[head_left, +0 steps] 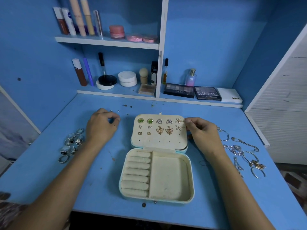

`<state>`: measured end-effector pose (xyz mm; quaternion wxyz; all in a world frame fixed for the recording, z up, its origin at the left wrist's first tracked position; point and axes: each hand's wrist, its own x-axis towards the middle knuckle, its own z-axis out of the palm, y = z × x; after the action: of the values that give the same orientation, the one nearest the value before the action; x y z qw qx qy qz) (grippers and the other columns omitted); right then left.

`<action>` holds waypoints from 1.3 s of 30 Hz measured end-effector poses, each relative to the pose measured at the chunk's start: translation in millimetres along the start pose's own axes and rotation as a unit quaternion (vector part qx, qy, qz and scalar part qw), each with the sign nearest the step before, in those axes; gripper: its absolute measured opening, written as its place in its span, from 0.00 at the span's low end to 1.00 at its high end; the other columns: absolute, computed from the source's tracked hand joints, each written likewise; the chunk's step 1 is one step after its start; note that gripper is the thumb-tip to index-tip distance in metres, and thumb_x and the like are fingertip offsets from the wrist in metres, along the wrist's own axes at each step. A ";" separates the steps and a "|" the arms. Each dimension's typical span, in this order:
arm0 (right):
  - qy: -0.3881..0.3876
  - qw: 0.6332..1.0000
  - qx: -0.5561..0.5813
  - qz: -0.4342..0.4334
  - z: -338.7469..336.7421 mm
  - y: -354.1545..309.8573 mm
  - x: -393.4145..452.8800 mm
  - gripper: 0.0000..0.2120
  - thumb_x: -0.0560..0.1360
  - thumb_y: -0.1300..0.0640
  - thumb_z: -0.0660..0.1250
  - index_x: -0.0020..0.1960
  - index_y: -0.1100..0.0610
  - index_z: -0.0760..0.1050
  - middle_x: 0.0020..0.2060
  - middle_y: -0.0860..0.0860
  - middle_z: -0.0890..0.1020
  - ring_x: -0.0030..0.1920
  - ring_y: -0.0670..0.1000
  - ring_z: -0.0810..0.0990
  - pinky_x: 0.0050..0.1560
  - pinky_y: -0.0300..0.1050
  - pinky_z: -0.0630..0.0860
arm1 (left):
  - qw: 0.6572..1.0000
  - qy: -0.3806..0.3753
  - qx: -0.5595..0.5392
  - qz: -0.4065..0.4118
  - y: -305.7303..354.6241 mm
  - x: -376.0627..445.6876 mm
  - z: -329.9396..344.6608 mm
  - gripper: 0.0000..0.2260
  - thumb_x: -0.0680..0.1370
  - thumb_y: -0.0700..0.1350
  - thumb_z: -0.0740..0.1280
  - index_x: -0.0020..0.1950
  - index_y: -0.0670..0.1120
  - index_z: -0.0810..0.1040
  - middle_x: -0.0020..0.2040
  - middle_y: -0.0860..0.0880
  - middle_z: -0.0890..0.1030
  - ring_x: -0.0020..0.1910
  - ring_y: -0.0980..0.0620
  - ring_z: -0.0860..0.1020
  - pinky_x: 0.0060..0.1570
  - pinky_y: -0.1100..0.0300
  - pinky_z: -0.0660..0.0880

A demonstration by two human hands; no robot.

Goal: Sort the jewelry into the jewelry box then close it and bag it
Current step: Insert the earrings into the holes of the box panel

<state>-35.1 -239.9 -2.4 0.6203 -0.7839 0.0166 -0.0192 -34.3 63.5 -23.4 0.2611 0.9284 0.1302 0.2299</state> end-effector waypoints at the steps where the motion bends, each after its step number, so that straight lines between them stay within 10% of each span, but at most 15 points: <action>1: 0.000 1.000 -0.001 -0.001 0.0 0.4 0.0 0.09 0.80 0.54 0.67 0.45 0.53 0.84 0.44 0.56 0.85 0.41 0.53 0.80 0.51 0.63 0.80 | 1.000 0.001 -0.001 0.001 -0.7 -0.1 0.4 0.04 0.76 0.45 0.72 0.48 0.48 0.87 0.49 0.47 0.80 0.48 0.46 0.79 0.44 0.60 0.68; 13: 0.009 1.000 -0.004 -0.015 2.9 3.6 -0.5 0.07 0.81 0.57 0.66 0.52 0.51 0.82 0.45 0.53 0.86 0.48 0.56 0.83 0.53 0.58 0.81 | 0.993 0.062 -0.094 0.041 3.1 -8.3 -2.4 0.03 0.79 0.40 0.68 0.49 0.42 0.82 0.44 0.46 0.84 0.41 0.46 0.80 0.43 0.61 0.73; 20: 0.022 0.997 -0.053 -0.059 9.0 0.1 -4.2 0.10 0.80 0.53 0.66 0.59 0.50 0.81 0.42 0.51 0.84 0.40 0.40 0.79 0.42 0.28 0.73 | 0.968 0.029 -0.247 0.030 17.0 -19.8 -10.9 0.05 0.75 0.38 0.74 0.50 0.42 0.86 0.45 0.56 0.83 0.41 0.66 0.82 0.48 0.75 0.74; 28: 0.039 0.991 -0.101 -0.073 15.7 -0.2 -6.4 0.20 0.73 0.41 0.72 0.61 0.48 0.80 0.41 0.49 0.81 0.45 0.49 0.79 0.50 0.46 0.79 | 0.963 0.032 -0.249 0.102 32.2 -33.1 -16.5 0.09 0.77 0.36 0.70 0.57 0.40 0.84 0.56 0.51 0.84 0.52 0.65 0.81 0.57 0.72 0.74; 39: 0.039 0.988 -0.125 -0.078 17.3 -4.1 -10.0 0.25 0.71 0.39 0.73 0.64 0.49 0.79 0.49 0.48 0.81 0.49 0.47 0.78 0.54 0.47 0.78 | 0.948 -0.078 -0.269 0.153 47.2 -54.8 -19.9 0.11 0.75 0.34 0.73 0.54 0.45 0.85 0.55 0.59 0.83 0.54 0.64 0.81 0.57 0.71 0.75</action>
<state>-44.2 -221.7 -2.5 0.5128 -0.8529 -0.0179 -0.0962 -85.6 13.0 -2.3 0.4718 0.8476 -0.1011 0.2209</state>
